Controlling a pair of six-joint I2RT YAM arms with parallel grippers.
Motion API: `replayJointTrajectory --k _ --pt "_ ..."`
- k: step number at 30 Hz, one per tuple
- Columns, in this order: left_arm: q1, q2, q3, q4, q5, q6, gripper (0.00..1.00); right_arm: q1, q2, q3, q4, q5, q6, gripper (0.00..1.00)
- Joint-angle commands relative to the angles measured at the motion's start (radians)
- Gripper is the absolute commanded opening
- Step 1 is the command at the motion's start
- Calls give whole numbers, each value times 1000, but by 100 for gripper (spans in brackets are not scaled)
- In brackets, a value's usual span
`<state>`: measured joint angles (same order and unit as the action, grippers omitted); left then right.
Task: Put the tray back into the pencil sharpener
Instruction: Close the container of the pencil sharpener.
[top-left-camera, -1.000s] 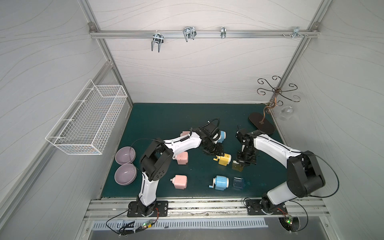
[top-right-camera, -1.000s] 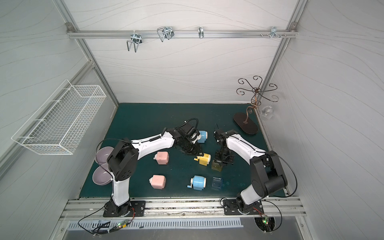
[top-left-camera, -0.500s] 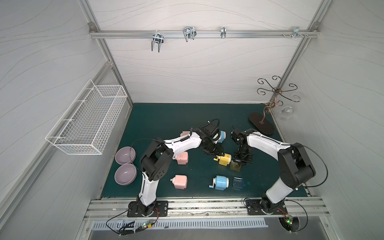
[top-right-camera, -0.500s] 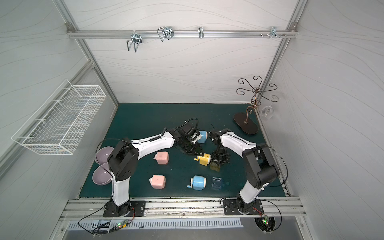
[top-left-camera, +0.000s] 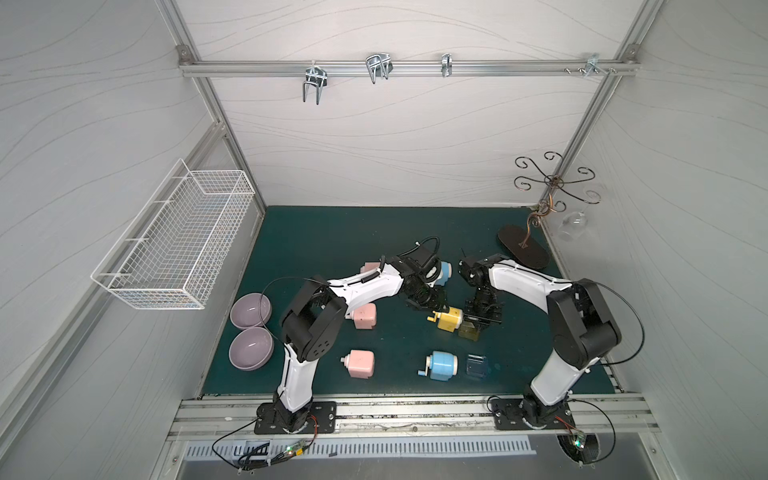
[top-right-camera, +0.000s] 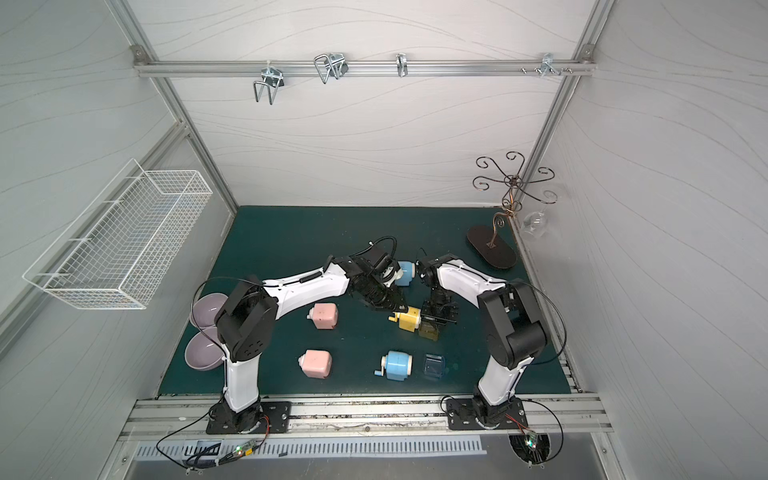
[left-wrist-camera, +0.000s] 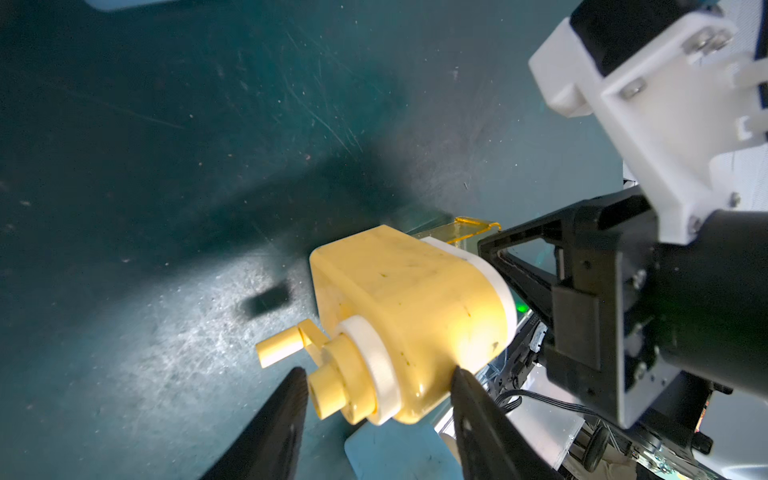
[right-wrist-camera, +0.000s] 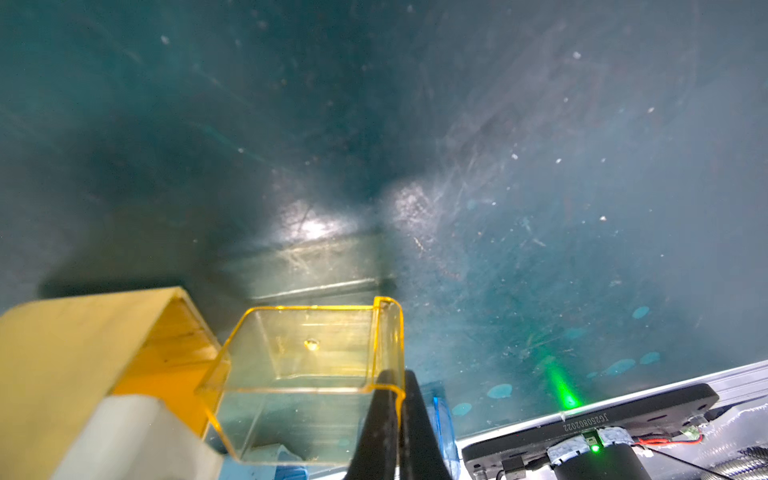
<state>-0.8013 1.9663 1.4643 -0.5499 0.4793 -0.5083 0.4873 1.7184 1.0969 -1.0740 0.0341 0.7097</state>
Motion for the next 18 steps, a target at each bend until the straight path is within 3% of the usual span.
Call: replayJointTrajectory --k 1,18 --pt "-5 23 34 14 8 4 58 4 18 21 -15 0 6 0" --pt "-5 27 37 8 8 8 58 0 53 68 -4 -19 -6 0"
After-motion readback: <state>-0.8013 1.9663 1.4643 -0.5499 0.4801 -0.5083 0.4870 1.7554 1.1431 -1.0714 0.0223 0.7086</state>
